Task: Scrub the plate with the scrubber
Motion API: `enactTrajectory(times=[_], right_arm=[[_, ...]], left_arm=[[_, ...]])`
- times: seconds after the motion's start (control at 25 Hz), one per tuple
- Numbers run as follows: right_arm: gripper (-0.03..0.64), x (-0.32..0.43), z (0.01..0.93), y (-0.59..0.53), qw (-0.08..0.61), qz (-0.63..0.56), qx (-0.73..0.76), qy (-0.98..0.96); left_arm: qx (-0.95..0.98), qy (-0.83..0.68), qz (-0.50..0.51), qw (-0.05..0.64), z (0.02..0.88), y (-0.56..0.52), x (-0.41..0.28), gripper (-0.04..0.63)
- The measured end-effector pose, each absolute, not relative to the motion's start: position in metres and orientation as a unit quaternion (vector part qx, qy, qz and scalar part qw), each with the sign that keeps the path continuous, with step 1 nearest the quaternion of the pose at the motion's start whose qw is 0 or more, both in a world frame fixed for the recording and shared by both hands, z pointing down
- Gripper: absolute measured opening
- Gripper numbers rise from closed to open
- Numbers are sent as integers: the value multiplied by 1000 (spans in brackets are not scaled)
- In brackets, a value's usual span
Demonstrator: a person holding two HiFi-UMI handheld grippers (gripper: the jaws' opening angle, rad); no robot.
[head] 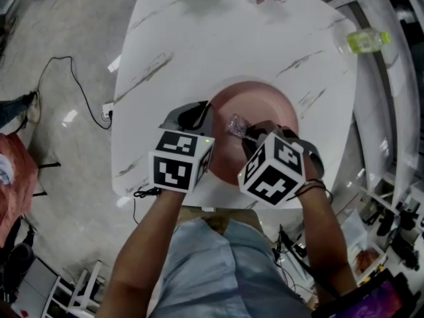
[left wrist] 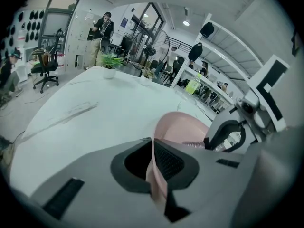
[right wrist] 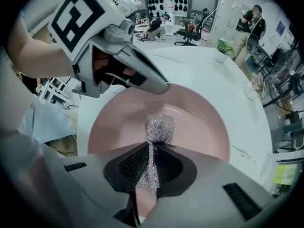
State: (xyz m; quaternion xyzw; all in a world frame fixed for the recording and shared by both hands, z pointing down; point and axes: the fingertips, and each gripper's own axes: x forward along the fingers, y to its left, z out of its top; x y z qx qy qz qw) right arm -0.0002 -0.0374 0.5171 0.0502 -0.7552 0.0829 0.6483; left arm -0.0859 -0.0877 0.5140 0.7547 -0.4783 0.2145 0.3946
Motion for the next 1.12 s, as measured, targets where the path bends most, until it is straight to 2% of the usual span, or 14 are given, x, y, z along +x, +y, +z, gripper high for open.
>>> enactTrajectory(times=[0.44,0.72,0.76,0.8,0.84,0.88,1.0,1.12], right_arm=[[57,15,517,22,650,107,9,-752],[60,40,503,14,652,102,61,-749],[60,44,500,12,648,102,70,-751],[60,47,496,10,644,102,80,-754],[60,50,492,9,640,102,91,-756],[60,54,487,7,634,104,102,-759],[60,62,461,-2,602,109,149,-777],[61,63,418,-26,532,105,216,-812]], left_arm=[[758,-488,205,381,513,-92,-87,15],[756,-500,236,350,516,-90,-88,25],[755,-501,242,347,514,-89,-88,39],[755,-502,244,346,510,-87,-88,100],[753,-503,244,347,506,-85,-88,189],[752,-505,242,346,501,-82,-90,227],[750,-527,230,328,474,-73,-99,225],[755,-563,190,276,424,-74,-111,165]])
